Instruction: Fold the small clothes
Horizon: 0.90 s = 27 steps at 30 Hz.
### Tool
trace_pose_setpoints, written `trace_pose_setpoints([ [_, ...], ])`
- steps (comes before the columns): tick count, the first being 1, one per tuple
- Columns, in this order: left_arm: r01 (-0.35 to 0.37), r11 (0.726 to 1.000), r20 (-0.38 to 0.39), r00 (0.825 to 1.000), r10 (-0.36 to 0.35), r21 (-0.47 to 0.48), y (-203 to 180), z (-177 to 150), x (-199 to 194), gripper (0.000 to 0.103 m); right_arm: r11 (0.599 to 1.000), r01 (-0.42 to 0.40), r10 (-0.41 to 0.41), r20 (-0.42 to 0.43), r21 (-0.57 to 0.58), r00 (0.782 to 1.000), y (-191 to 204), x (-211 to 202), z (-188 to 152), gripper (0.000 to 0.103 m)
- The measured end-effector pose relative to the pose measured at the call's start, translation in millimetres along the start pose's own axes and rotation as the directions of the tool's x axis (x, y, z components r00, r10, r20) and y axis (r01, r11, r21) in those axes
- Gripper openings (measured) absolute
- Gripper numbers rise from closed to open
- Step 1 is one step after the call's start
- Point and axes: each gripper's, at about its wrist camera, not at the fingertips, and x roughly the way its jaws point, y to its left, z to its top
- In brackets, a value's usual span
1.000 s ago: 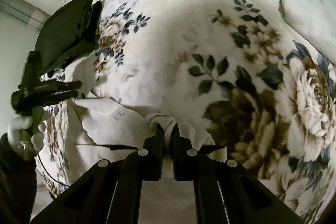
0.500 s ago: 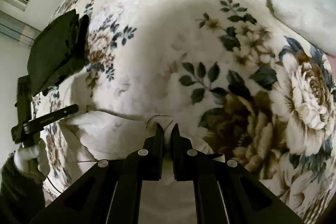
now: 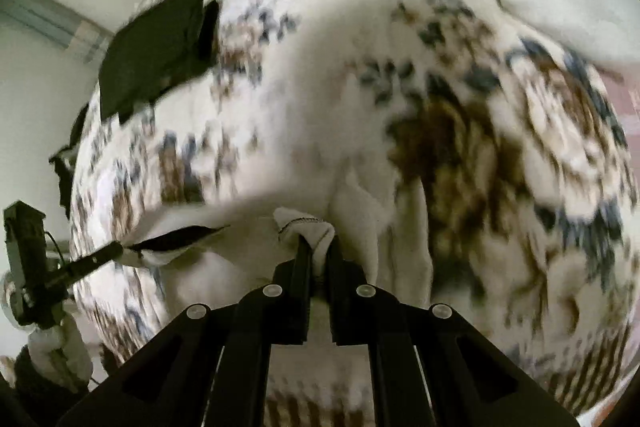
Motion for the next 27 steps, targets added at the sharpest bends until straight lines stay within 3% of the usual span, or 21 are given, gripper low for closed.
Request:
trace_pose_setpoints([
  [6,0.019,0.98,-0.14,0.989,-0.048,-0.2,37.1,-63.0,18.1,0.004,0.999,0.039,-0.04,-0.196,-0.006,0.98,-28.6,26.4,-59.6,0.011],
  [7,0.015,0.976,-0.15,0.987,-0.049,-0.218,40.2,-65.8,16.4,0.011,0.999,0.047,-0.044,-0.221,0.008,0.974,-33.7,29.1,-64.2,0.013],
  [9,0.023,0.97,-0.138,0.989,-0.058,-0.241,43.7,-69.3,7.6,0.04,0.998,0.05,-0.039,-0.24,0.04,0.97,-44.0,29.0,-70.0,0.042],
  [10,0.033,0.965,-0.113,0.991,-0.065,-0.261,46.5,-67.9,1.4,0.057,0.997,0.051,-0.037,-0.236,0.054,0.971,-48.8,26.7,-70.8,0.047],
  [11,0.047,0.96,-0.089,0.993,-0.074,-0.275,48.9,-66.8,-4.9,0.059,0.996,0.053,-0.035,-0.227,0.072,0.973,-53.5,23.0,-71.4,0.05],
  [16,0.063,0.956,-0.01,0.998,-0.069,-0.286,45.9,-36.0,-19.4,0.059,0.981,0.013,0.016,-0.148,0.191,0.989,-74.9,4.4,-59.6,0.051],
  [21,0.086,0.939,-0.001,0.996,-0.091,-0.332,47.3,-5.0,7.0,0.059,0.93,-0.118,0.152,-0.072,0.347,0.986,-87.4,3.6,-32.6,0.051],
  [24,0.114,0.929,-0.023,0.991,-0.131,-0.353,42.2,-0.3,29.0,0.059,0.912,-0.114,0.165,-0.097,0.394,0.982,-81.2,16.7,-27.6,0.051],
  [27,0.061,0.948,-0.067,0.994,-0.086,-0.313,31.7,-5.2,50.8,0.057,0.893,-0.089,0.176,-0.159,0.441,0.971,-74.7,38.1,-41.6,0.051],
])
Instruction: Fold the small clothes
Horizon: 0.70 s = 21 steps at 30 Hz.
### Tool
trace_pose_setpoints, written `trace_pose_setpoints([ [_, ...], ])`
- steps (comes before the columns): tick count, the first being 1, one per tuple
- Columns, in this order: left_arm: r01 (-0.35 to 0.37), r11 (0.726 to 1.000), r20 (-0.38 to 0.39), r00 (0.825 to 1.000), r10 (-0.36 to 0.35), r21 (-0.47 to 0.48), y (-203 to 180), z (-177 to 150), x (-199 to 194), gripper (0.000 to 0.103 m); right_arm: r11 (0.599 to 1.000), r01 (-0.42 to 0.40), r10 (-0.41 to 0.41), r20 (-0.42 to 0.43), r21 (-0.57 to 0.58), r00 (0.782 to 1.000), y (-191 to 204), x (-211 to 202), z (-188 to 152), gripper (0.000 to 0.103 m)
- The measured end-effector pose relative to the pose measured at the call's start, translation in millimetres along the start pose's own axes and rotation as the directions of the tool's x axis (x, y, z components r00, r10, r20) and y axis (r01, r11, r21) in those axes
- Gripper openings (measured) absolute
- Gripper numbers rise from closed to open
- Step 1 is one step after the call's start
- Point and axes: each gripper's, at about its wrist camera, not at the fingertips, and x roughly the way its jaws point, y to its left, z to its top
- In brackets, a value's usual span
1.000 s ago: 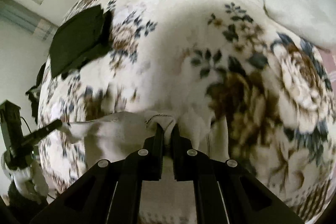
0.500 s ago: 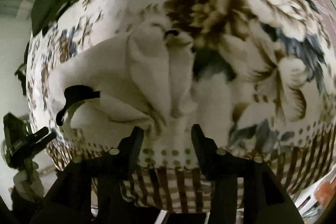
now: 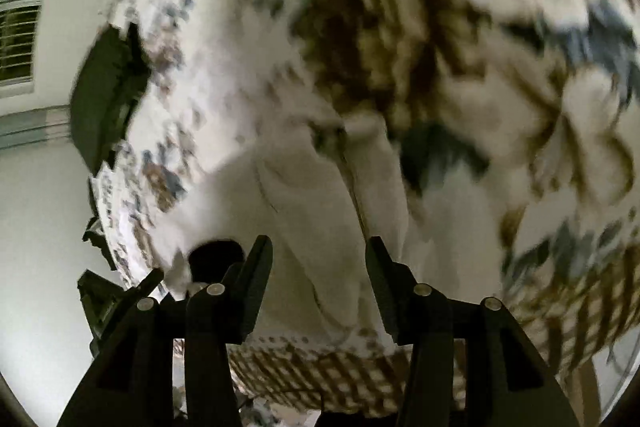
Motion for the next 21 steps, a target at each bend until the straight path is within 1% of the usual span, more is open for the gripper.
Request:
trace_pose_setpoints([
  [1,-0.023,1.0,0.01,1.0,0.022,0.021,-2.5,-4.2,2.1,0.035,1.0,0.009,-0.008,-0.025,0.021,1.0,-3.0,9.2,-6.8,0.051],
  [2,-0.037,0.998,0.014,0.999,0.036,0.046,-5.7,-8.5,2.9,0.001,0.999,0.013,-0.012,-0.04,0.032,0.999,-3.7,16.1,-12.1,0.051],
  [4,-0.056,0.995,0.032,0.998,0.054,0.081,-10.6,-16.2,-1.9,0.002,0.999,0.022,-0.019,-0.065,0.04,0.998,-4.7,26.8,-21.9,0.049],
  [5,-0.049,0.995,0.043,0.998,0.046,0.085,-11.4,-19.6,-7.4,0.002,0.999,0.029,-0.027,-0.05,0.032,0.998,-3.1,27.7,-25.7,0.026],
  [6,-0.044,0.996,0.049,0.998,0.04,0.084,-11.8,-21.9,-12.1,0.002,0.998,0.056,-0.056,-0.031,0.012,0.998,-0.6,27.1,-29.3,0.007],
  [7,-0.037,0.996,0.055,0.998,0.033,0.078,-11.6,-24.5,-19.4,0.002,0.997,0.083,-0.083,-0.021,-0.008,0.996,2.4,26.4,-31.4,0.007],
  [12,0.011,0.999,0.072,0.997,-0.014,0.037,-9.2,-35.8,-49.0,0.002,0.992,0.12,-0.117,0.08,-0.037,0.99,4.8,-6.1,-32.0,0.007],
  [14,0.019,0.999,0.062,0.998,-0.021,0.036,-10.5,-41.7,-51.3,0.002,0.991,0.124,-0.12,0.089,-0.041,0.989,3.4,-19.3,-25.2,0.007],
  [15,0.012,0.999,0.051,0.999,-0.014,0.042,-10.6,-45.6,-49.8,0.002,0.989,0.139,-0.135,0.088,-0.043,0.987,1.6,-24.9,-21.0,0.007],
  [18,-0.036,0.999,-0.009,0.999,0.036,0.041,-2.0,-56.6,-27.2,0.002,0.978,0.2,-0.198,0.051,-0.053,0.979,-6.3,-26.1,-9.7,0.007],
  [19,-0.055,0.998,-0.054,0.997,0.057,0.03,6.8,-59.8,-12.5,0.003,0.973,0.223,-0.223,0.017,-0.061,0.975,-13.4,-23.8,-6.0,0.007],
  [21,-0.067,0.998,-0.115,0.991,0.066,-0.004,18.7,-63.4,2.6,0.004,0.966,0.248,-0.251,-0.042,-0.066,0.967,-19.0,-11.0,-2.0,0.008],
])
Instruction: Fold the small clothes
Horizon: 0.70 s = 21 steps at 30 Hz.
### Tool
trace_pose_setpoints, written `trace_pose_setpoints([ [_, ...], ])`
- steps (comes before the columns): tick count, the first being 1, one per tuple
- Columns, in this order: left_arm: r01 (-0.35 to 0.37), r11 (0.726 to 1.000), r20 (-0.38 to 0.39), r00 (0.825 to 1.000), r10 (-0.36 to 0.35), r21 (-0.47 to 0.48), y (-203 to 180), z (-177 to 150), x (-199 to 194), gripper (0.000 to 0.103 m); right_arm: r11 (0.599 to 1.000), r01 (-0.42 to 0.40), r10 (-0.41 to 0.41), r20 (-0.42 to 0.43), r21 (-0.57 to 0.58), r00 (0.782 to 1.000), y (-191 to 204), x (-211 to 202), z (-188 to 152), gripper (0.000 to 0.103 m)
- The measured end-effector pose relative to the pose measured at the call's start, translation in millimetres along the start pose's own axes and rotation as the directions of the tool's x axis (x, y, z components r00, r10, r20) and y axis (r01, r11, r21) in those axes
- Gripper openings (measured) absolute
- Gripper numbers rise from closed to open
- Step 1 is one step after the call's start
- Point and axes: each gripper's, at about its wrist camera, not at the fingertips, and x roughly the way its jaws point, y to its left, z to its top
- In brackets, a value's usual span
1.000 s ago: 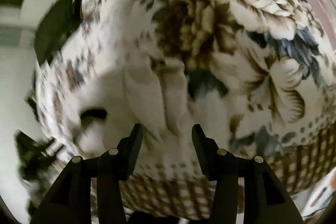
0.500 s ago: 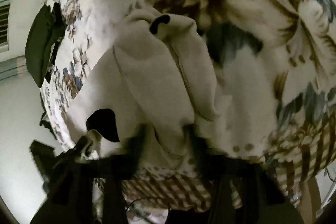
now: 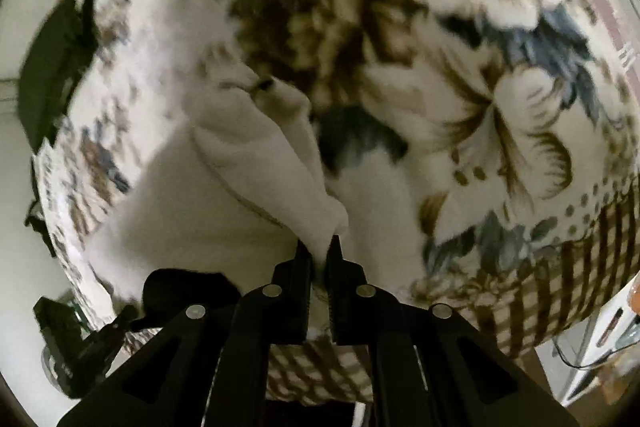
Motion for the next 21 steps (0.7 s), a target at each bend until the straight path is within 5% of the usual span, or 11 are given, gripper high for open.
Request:
trace_pose_setpoints([
  [3,0.026,1.0,-0.023,0.999,-0.026,-0.011,3.7,-6.5,-3.8,0.023,1.0,-0.006,0.006,-0.042,-0.007,0.999,-0.8,5.5,3.8,0.021],
  [5,0.07,0.998,0.009,0.997,-0.07,0.001,2.3,-11.5,-20.7,0.059,1.0,0.008,-0.008,-0.001,-0.026,1.0,-0.7,-2.6,1.9,0.036],
  [8,0.06,0.998,0.068,0.996,-0.061,0.011,2.4,-8.2,-41.3,0.062,0.999,0.006,-0.002,0.119,-0.032,0.993,0.1,-27.0,2.0,0.04],
  [11,0.048,0.998,0.157,0.986,-0.053,0.035,-4.7,9.7,-58.6,0.062,0.991,-0.133,0.136,0.233,-0.031,0.963,7.7,-48.8,9.8,0.04],
  [17,0.116,0.985,0.237,0.961,-0.143,0.124,-39.9,56.5,-53.7,0.062,0.891,-0.452,0.452,0.178,-0.047,0.874,34.6,-26.0,47.6,0.04],
  [19,0.055,0.991,0.233,0.969,-0.083,0.124,-44.5,75.0,-29.1,0.062,0.895,-0.446,0.442,0.175,-0.017,0.88,31.3,-11.9,58.0,0.04],
  [21,-0.003,0.995,0.217,0.976,-0.019,0.1,-34.3,89.7,-6.3,0.062,0.948,-0.319,0.313,0.206,-0.006,0.927,27.5,-2.8,65.2,0.04],
])
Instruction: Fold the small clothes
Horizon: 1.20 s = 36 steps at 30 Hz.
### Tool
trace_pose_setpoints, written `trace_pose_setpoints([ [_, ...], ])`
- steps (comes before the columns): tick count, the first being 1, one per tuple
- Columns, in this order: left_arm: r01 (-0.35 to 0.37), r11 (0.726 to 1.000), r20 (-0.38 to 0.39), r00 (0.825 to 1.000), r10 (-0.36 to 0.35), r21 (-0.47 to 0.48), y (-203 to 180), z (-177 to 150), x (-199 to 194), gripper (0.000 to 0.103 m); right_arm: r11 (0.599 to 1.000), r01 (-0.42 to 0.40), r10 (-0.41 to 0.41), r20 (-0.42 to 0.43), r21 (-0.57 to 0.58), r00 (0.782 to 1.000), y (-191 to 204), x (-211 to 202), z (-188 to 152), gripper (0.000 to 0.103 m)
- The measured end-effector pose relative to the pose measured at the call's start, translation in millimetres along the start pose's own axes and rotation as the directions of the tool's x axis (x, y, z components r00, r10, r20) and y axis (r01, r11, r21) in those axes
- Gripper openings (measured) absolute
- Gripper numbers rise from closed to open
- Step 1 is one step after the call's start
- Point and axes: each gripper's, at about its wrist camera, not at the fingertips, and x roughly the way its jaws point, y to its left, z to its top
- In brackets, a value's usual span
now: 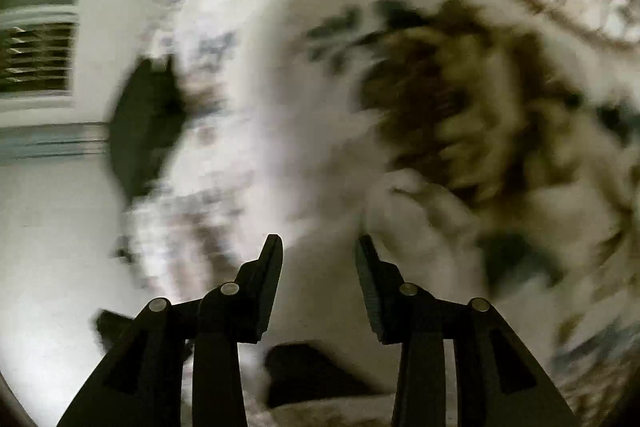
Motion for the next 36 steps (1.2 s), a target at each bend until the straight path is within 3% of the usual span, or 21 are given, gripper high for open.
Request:
trace_pose_setpoints([
  [2,-0.038,0.999,-0.021,0.999,0.038,-0.02,15.6,6.2,20.7,0.062,0.992,0.126,-0.126,0.01,0.001,0.992,-10.4,4.8,1.0,0.04],
  [8,-0.011,1.0,-0.052,0.999,0.01,-0.016,24.9,3.7,15.2,0.064,0.969,0.242,-0.245,-0.054,-0.053,0.968,-25.5,10.9,-6.3,0.041],
  [11,0.053,0.998,-0.022,0.998,-0.054,-0.036,27.3,-6.4,-10.7,0.063,0.986,0.169,-0.169,-0.048,-0.005,0.984,-30.9,-1.6,-2.4,0.045],
  [15,0.156,0.984,-0.039,0.986,-0.16,-0.082,45.0,-20.4,-11.0,0.069,0.999,0.011,-0.009,-0.041,0.033,0.999,-45.4,-13.3,3.6,0.075],
  [17,0.216,0.968,-0.069,0.972,-0.226,-0.128,56.0,-27.8,3.6,0.069,0.994,-0.1,0.105,-0.112,0.051,0.988,-51.9,-1.9,7.0,0.078],
  [19,0.259,0.955,-0.094,0.957,-0.274,-0.147,57.1,-31.8,20.2,0.07,0.987,-0.151,0.159,-0.181,0.055,0.97,-52.6,16.6,6.5,0.078],
  [22,0.289,0.946,-0.1,0.947,-0.305,-0.144,51.7,-33.3,30.7,0.076,0.988,-0.154,0.151,-0.279,0.009,0.949,-55.4,45.1,5.4,0.078],
  [25,0.292,0.947,-0.085,0.949,-0.304,-0.133,45.5,-30.1,31.4,0.075,0.987,-0.158,0.142,-0.304,-0.031,0.942,-49.0,54.4,4.9,0.079],
  [26,0.291,0.948,-0.069,0.951,-0.301,-0.126,42.8,-30.0,29.3,0.073,0.986,-0.159,0.139,-0.306,-0.041,0.942,-44.8,55.3,3.7,0.077],
  [27,0.288,0.951,-0.053,0.954,-0.295,-0.11,39.8,-30.2,25.6,0.064,0.986,-0.161,0.137,-0.308,-0.053,0.941,-41.6,56.2,1.9,0.067],
  [28,0.274,0.957,-0.047,0.959,-0.279,-0.093,36.5,-28.8,24.3,0.026,0.985,-0.159,0.129,-0.317,-0.071,0.94,-38.1,57.5,-1.6,0.057],
  [29,0.268,0.96,-0.053,0.961,-0.272,-0.077,32.8,-28.2,22.8,0.017,0.984,-0.151,0.114,-0.329,-0.09,0.938,-33.8,60.6,-4.8,0.039],
  [31,0.254,0.965,-0.034,0.966,-0.257,-0.06,27.2,-27.2,16.3,0.016,0.983,-0.137,0.092,-0.322,-0.12,0.942,-21.7,62.0,-11.9,0.025],
  [36,0.275,0.96,-0.01,0.961,-0.275,-0.051,12.9,-18.1,-6.5,0.015,0.98,-0.112,0.066,-0.268,-0.162,0.961,5.9,33.7,-19.6,0.02],
])
